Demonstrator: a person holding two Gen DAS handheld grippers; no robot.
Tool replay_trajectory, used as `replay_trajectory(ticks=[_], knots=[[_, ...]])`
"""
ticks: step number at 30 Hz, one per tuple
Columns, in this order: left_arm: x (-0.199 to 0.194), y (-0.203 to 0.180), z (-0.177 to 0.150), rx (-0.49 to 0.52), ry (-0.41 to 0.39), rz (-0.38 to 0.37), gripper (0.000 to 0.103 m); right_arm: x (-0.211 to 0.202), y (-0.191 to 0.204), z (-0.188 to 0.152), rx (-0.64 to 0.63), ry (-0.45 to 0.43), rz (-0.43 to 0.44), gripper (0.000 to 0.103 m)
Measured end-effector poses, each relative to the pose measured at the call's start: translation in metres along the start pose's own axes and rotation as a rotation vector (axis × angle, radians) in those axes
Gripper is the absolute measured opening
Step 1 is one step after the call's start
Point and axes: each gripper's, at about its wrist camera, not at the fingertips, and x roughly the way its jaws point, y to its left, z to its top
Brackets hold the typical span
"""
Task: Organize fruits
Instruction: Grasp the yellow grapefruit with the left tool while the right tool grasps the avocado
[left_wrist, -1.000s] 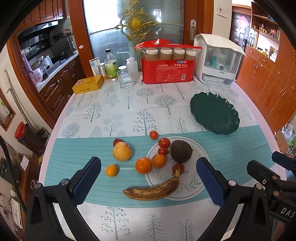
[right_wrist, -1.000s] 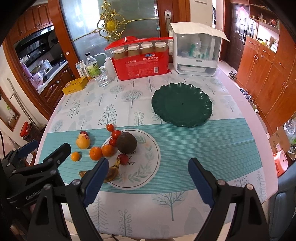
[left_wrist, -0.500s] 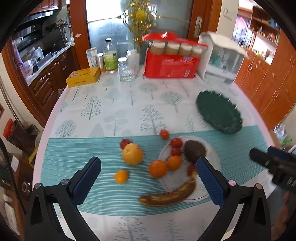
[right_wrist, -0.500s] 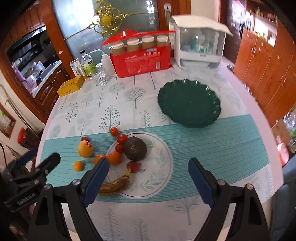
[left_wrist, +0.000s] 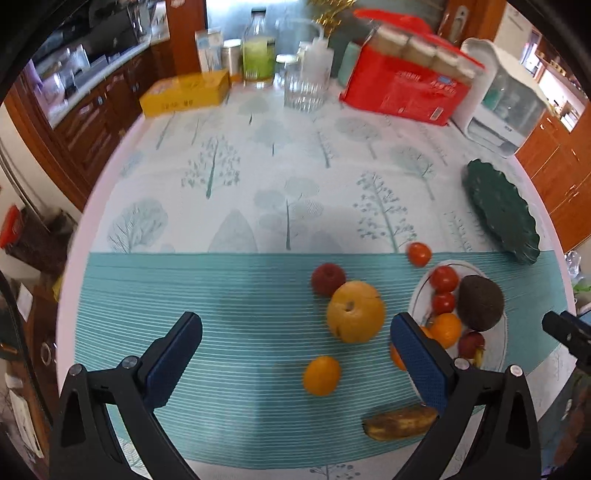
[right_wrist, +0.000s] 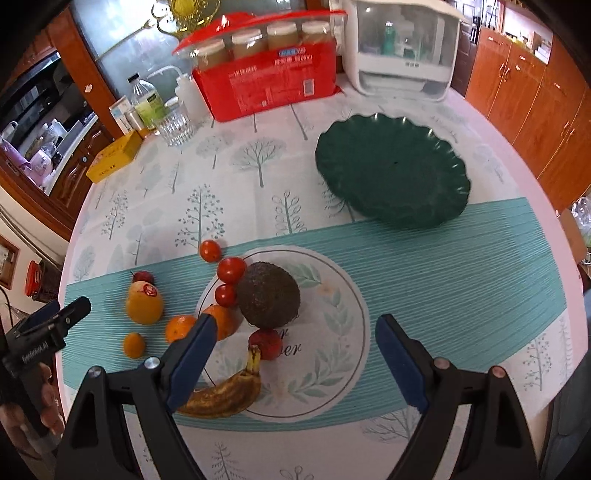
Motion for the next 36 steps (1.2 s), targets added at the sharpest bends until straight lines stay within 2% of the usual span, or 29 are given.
replay_trajectory(ticks=[5,11,22,27,36], knots=[[0.025,-0.005,-0.001,0.015,0.061,-0.061,0.096,0.023,0.003,0.003,-0.003,0.039,0.031,0.086],[0.053,-0.029,-0.002,0.057,0.129,-0.091,0.085,0.048,0.002,0.013,0.015,0.068,0.043,0.079],[0.086,-0.041,0.000,0.025,0.218,-0.136,0.064,0.085,0.009,0.020,0.001,0.143,0.086,0.073],[0.098,-0.039,0.002,-0.017,0.256,-0.179,0.054,0.097,0.013,0.020,-0.013,0.174,0.106,0.064],[0.102,-0.046,0.004,-0.014,0.250,-0.156,0.052,0.108,0.014,0.022,-0.015,0.200,0.114,0.063]])
